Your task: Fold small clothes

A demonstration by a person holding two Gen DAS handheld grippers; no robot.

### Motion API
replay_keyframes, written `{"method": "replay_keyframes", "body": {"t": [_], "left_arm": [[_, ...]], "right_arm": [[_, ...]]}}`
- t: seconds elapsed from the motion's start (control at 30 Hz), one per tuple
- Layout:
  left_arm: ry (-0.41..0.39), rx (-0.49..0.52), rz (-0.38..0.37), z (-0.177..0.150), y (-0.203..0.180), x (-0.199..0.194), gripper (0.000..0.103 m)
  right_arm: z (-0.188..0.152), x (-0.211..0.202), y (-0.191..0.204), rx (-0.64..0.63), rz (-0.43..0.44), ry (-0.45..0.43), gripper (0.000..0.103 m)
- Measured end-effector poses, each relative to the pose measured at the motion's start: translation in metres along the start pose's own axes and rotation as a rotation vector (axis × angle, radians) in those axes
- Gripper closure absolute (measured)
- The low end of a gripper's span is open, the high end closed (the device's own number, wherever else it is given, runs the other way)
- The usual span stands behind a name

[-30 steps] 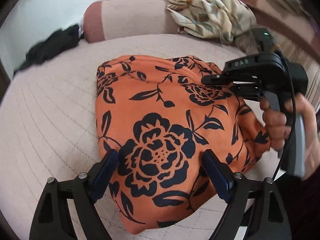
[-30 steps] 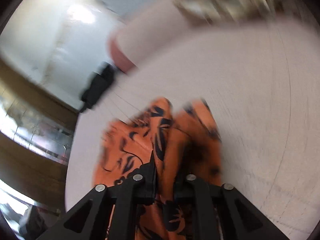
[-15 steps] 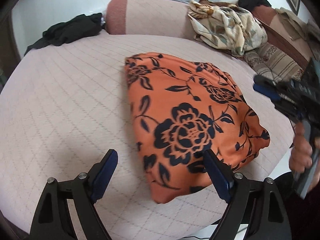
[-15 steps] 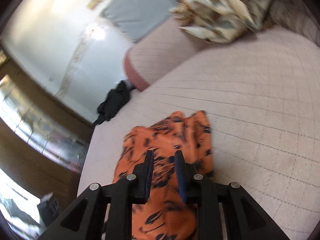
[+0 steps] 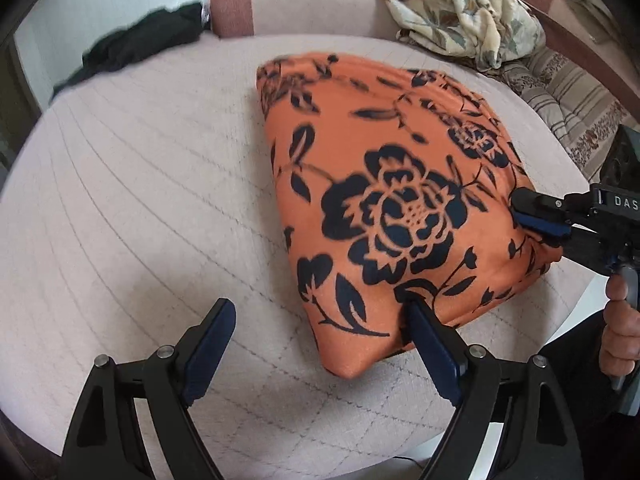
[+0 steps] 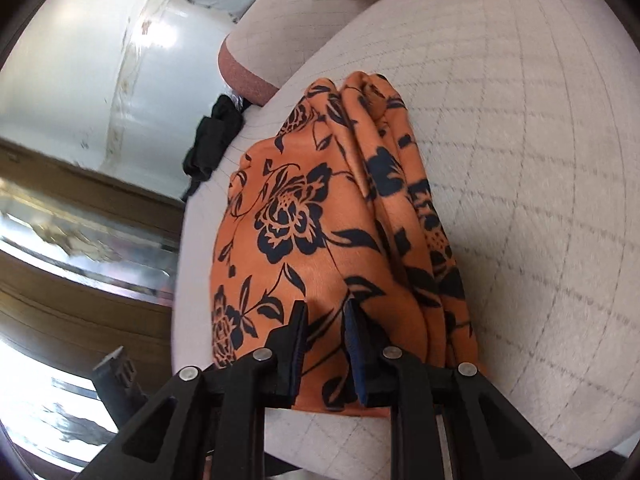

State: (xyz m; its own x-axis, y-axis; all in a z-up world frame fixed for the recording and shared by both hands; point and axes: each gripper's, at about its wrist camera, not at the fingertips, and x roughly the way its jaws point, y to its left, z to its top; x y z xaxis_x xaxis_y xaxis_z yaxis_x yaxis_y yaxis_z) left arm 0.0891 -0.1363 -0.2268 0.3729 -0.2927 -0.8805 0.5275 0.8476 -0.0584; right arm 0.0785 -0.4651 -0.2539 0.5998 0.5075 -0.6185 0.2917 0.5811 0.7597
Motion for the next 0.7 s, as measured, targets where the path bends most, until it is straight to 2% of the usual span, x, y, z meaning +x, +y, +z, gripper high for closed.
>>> {"method": "replay_keyframes", "body": {"t": [0.07,0.27,0.37,0.5,0.7], "left_arm": [[-0.038,0.031,0.021,0.005,-0.004,-0.014,0.016],[-0.127,0.076,0.020,0.029,-0.009,-0.039,0.016],[-0.148,0.062,0.005,0.047,-0.003,-0.034,0.016],[-0.157,0.034,-0.001,0.060,0.007,-0.017,0.016],[-0.143,0.002,-0.049,0.066,0.010,0.015,0.016]], "right_arm": [[-0.001,-0.005,-0.003,0.015,0.004,0.003,0.080],[-0.007,-0.019,0.020,-0.076,-0.076,-0.002,0.080],[0.001,-0.041,0.034,-0.116,-0.067,-0.081,0.079],[0.024,-0.064,0.038,-0.093,-0.009,-0.170,0.079],[0.075,-0.054,0.044,-0.068,-0.032,-0.211,0.079]]}}
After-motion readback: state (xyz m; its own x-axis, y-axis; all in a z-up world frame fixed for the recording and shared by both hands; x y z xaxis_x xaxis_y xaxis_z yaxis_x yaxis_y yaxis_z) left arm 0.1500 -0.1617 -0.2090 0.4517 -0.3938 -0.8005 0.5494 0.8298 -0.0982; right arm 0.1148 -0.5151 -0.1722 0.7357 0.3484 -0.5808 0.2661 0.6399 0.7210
